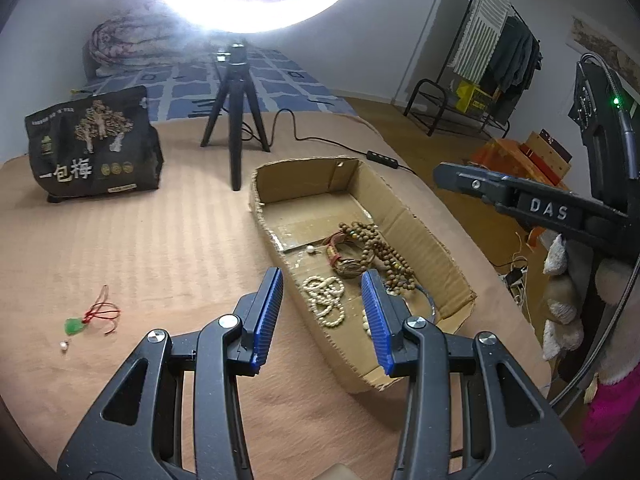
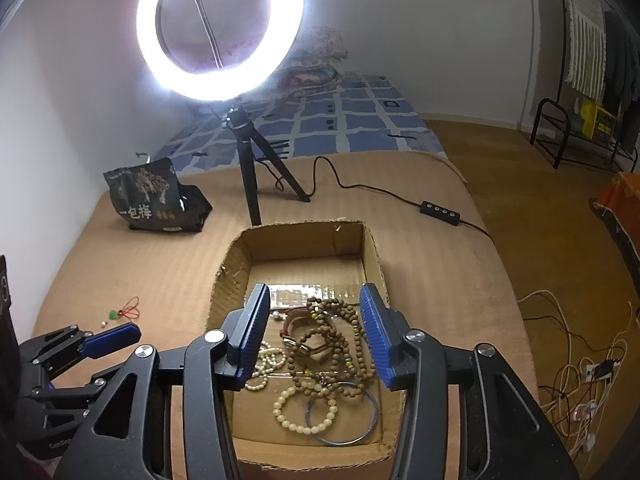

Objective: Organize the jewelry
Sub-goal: 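Move both tools back toward the green jade pendant on the bed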

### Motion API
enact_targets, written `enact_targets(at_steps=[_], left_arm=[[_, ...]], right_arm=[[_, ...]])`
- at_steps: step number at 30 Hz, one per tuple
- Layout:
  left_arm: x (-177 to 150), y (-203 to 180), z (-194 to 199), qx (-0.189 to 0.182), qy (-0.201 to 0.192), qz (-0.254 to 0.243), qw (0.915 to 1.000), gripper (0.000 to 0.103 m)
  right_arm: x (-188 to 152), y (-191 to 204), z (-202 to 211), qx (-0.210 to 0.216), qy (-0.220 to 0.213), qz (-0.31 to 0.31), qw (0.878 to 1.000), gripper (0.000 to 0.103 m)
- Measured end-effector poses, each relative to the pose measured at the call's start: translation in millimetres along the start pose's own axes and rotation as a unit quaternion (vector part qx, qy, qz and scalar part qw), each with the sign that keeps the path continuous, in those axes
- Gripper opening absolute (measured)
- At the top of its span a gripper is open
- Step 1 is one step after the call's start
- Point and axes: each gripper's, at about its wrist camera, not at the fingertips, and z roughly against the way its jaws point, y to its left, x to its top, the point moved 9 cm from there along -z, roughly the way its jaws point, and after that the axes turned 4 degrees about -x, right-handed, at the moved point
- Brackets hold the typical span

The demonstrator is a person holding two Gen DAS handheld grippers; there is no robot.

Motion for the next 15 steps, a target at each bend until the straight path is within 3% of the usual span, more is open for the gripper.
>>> enact_targets(at_steps=[8,15], left_arm=[[-7,41,25,0.036,-0.007,0.01,0.9993,0.041],[-13,91,50,0.075,-0.02,0.028,0.9966,0.041]], right_arm=[[5,19,10,0.021,-0.015,-0.007,1.0,0.05],[5,60,4,0.051,-0.015,0.01,0.999,0.05]])
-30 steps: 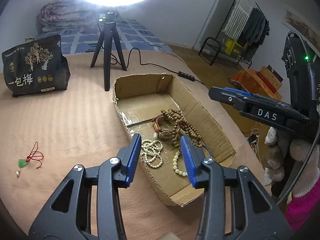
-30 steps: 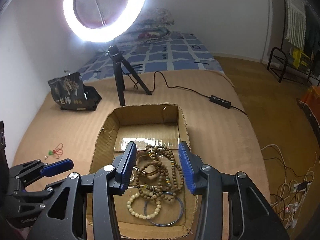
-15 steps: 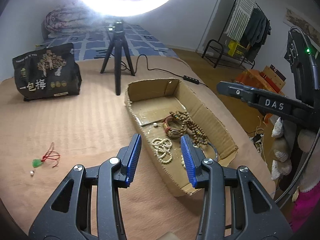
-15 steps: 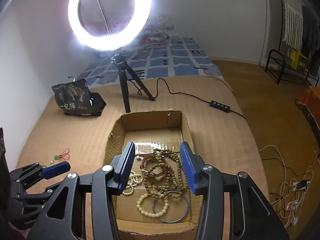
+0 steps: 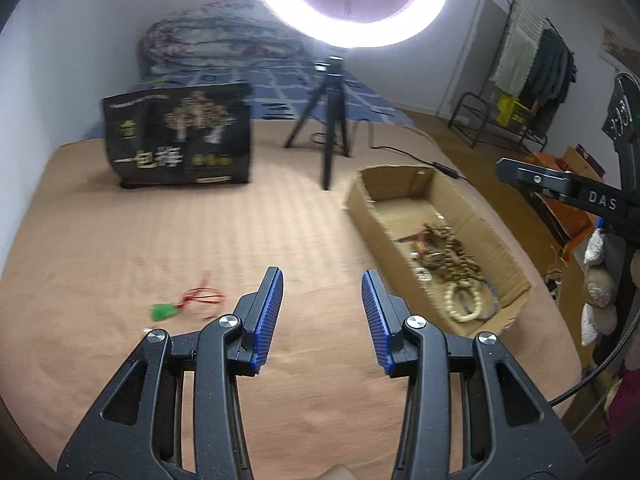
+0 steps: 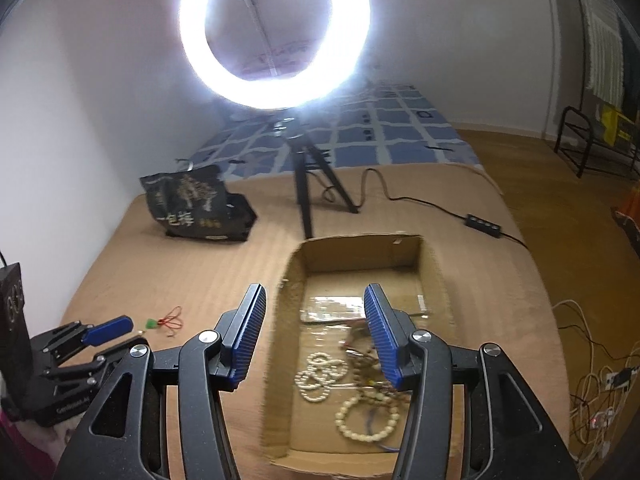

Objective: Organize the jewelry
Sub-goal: 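Move both tools back toward the green jade pendant on the bed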

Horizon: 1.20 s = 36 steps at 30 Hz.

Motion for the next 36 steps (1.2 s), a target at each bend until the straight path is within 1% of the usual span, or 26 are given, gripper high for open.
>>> enact_targets(at_steps=[5,11,15,17,21,28,32,34,36], left_arm=[[-4,34,10,0.021,-0.007,0.006,0.9997,0.041],[-24,85,16,0.056,-0.001,0.014,0.9983,0.041],[-50,121,9,0.077,0.022,0.027,0.9964,0.041],[-61,133,3,0.081,0.034,0.029,0.9957,0.041],[-73,142,-5,0.088,0.044,0.02,0.9949,0.041],[-76,154,-24,0.088,0.053,0.032,0.9942,0.041],[-74,155,-36,0.084,0.057,0.038,0.9941,0.041],[-74,155,-42,0.088,0.06,0.035,0.9937,0.035],[-76,155,-49,0.088,0.065,0.036,0.9933,0.031]], right_arm=[[0,30,-11,0.031,0.003,0.001,1.0,0.05],[-8,62,-23,0.06,0.006,0.012,0.998,0.05],[-15,83,-34,0.074,0.01,0.027,0.997,0.051],[-18,91,-39,0.08,0.014,0.033,0.996,0.051],[-28,110,-52,0.09,0.027,0.049,0.994,0.051],[-43,140,-73,0.105,0.055,0.08,0.99,0.051],[-48,154,-84,0.117,0.069,0.084,0.987,0.051],[-53,165,-92,0.119,0.075,0.091,0.986,0.051],[-57,174,-100,0.124,0.082,0.092,0.985,0.051]])
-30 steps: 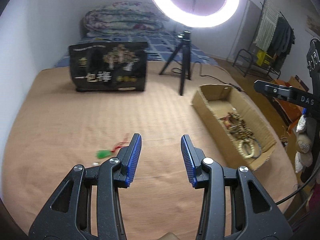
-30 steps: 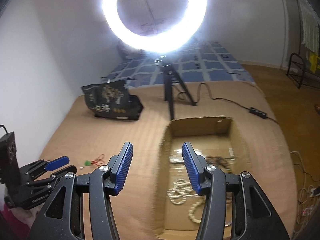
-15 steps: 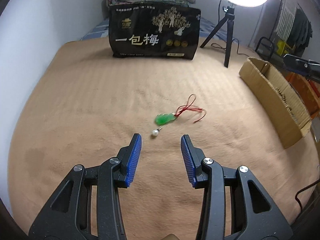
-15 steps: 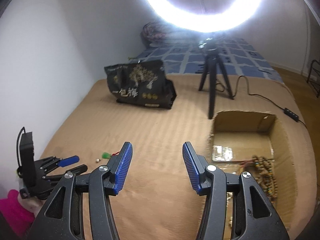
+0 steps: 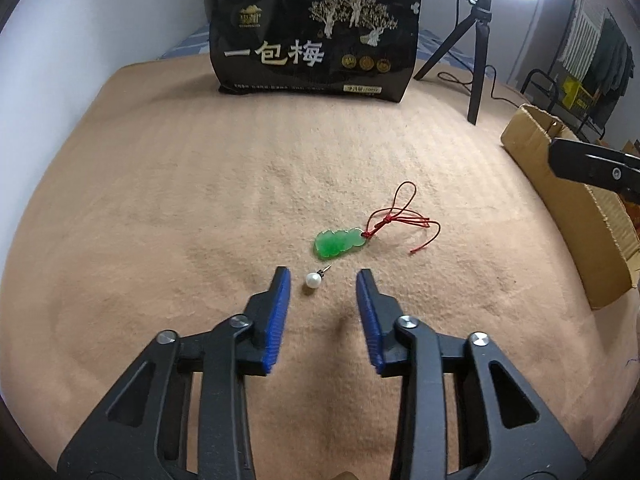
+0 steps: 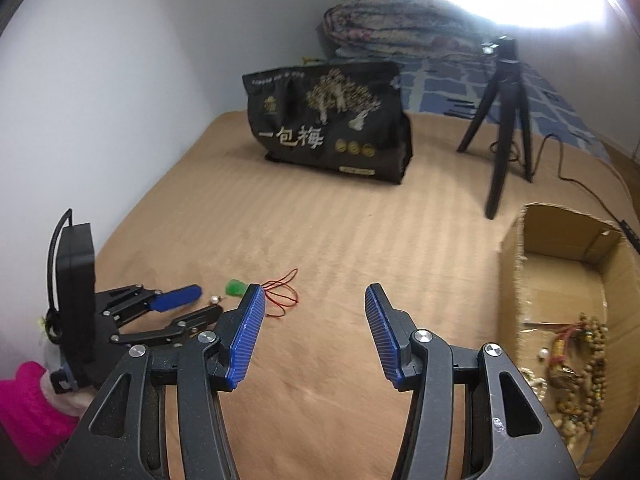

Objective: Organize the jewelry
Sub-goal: 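Move both tools back toward the green jade pendant on the bed, then close the right tool on the jade pendant's red string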

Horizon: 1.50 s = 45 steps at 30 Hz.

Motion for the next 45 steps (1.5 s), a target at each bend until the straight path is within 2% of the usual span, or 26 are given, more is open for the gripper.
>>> enact_targets(at_steps=[6,13,19,29,35,36,37,39,45], left_arm=[[1,3,-13,0.004,0.004,0.003,1.0,0.029],[5,8,-15,0.013,0.001,0.004,0.9999,0.008],[3,19,-11,0.025,0.004,0.007,0.9996,0.008],[-3,56,3,0.044,0.008,0.034,0.9984,0.008],[-6,76,9,0.052,0.009,0.055,0.9971,0.008],[-6,77,10,0.052,0.009,0.056,0.997,0.008],[-7,78,10,0.053,0.009,0.056,0.9969,0.007],[-7,78,11,0.055,0.009,0.055,0.9969,0.007],[-7,76,17,0.055,0.005,0.058,0.9968,0.007]], right_arm=[[-5,14,-26,0.019,0.015,-0.012,1.0,0.051],[-8,26,-50,0.039,0.027,-0.014,0.999,0.051],[-10,40,-71,0.045,0.036,0.006,0.998,0.051],[-24,83,-105,0.045,0.057,0.085,0.994,0.051],[-30,96,-121,0.013,0.059,0.121,0.991,0.051],[-30,97,-122,0.006,0.057,0.127,0.99,0.048],[-30,97,-123,0.002,0.056,0.129,0.99,0.038],[-29,98,-123,-0.002,0.055,0.132,0.99,0.029],[-29,97,-115,-0.007,0.053,0.136,0.989,0.027]])
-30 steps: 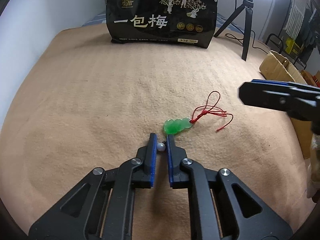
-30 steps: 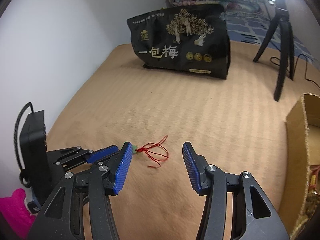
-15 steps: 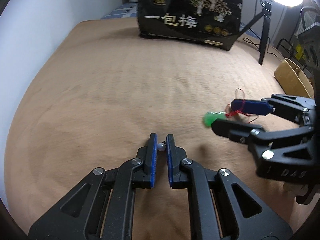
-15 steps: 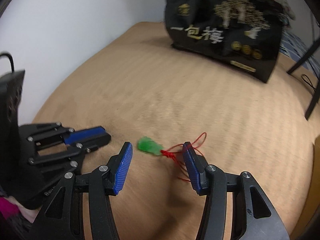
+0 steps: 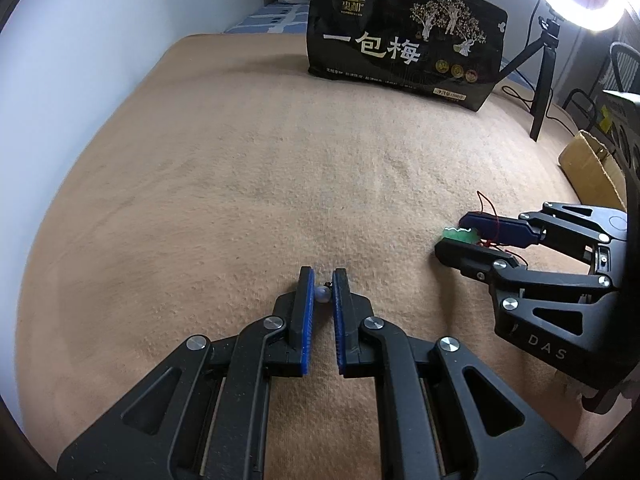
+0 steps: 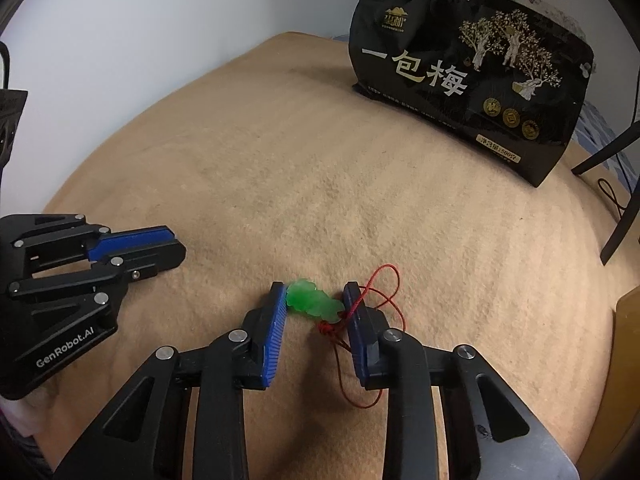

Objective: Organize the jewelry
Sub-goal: 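Close the right tool on the jade pendant's red string, then carry the jade pendant into the box with the right tool and open it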

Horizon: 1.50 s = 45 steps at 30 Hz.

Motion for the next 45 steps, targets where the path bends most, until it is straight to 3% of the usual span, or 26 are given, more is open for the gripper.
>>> enact_targets(at_steps=[15,26,35,45], left_arm=[[20,-34,46,-0.02,-0.047,-0.013,0.9986,0.007],[41,-81,87,-0.061,-0.089,-0.02,0.994,0.007],[51,-132,102,-0.088,-0.103,-0.041,0.99,0.007],[55,-204,102,-0.121,-0.106,-0.082,0.9836,0.007]], right_arm=[[-3,-17,86,-0.016,-0.05,-0.004,0.999,0.027],[-12,-46,156,-0.038,-0.088,-0.015,0.995,0.027],[-44,-94,218,-0.065,-0.11,-0.049,0.991,0.027],[-84,-149,248,-0.094,-0.109,-0.092,0.985,0.027]])
